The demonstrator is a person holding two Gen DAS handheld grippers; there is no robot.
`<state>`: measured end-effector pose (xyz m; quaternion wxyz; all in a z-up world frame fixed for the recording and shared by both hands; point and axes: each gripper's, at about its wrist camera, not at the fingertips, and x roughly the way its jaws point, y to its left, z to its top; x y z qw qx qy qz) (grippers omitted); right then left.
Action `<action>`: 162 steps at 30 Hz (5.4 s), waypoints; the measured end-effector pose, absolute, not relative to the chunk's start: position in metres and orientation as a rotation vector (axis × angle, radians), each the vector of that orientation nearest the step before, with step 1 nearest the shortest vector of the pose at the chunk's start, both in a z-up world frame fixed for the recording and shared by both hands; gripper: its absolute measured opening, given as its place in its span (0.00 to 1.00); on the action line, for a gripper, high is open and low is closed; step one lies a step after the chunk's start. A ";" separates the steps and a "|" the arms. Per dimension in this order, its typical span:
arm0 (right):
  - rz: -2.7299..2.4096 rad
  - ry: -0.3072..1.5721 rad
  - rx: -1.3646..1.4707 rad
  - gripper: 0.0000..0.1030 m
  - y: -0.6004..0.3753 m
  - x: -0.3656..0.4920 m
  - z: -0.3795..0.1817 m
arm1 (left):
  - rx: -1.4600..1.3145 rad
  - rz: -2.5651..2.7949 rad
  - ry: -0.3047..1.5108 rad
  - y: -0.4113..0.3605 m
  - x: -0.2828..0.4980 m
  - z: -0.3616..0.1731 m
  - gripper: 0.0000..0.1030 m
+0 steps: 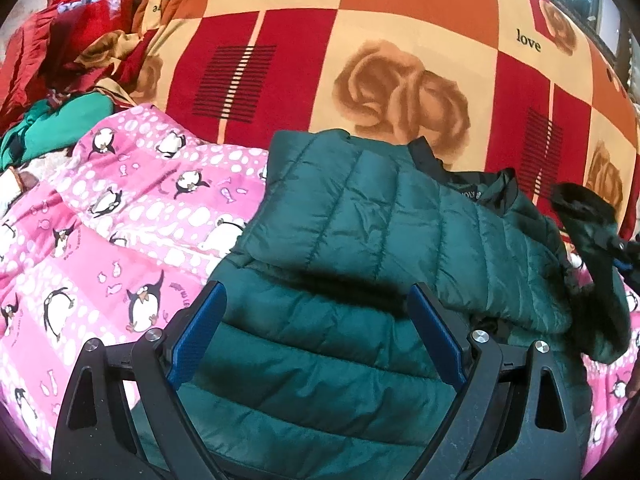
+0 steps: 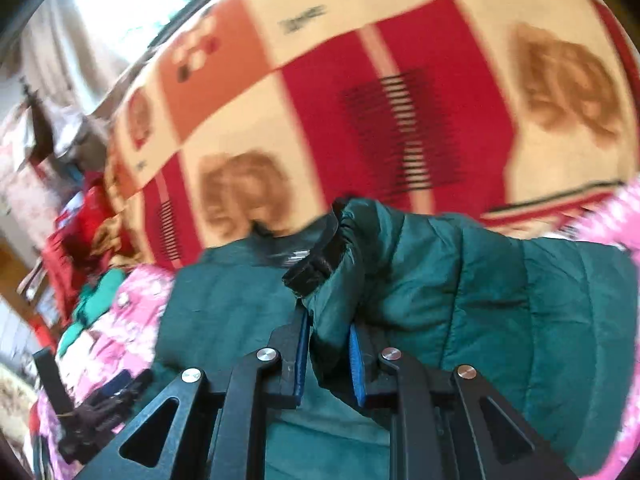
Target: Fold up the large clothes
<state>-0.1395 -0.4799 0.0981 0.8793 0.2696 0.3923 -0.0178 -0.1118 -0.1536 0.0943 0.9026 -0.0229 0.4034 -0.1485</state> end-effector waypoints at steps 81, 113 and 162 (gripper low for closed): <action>-0.188 0.938 0.311 0.95 -0.460 -0.111 0.074 | 0.075 -0.333 0.775 -0.172 -0.048 0.098 0.63; -0.174 0.980 0.200 0.93 -0.403 -0.093 0.026 | 0.185 -0.276 0.803 -0.193 -0.035 0.070 0.74; -0.351 1.000 0.259 0.97 -0.452 -0.188 0.054 | 0.239 -0.301 0.721 -0.185 -0.101 0.100 0.81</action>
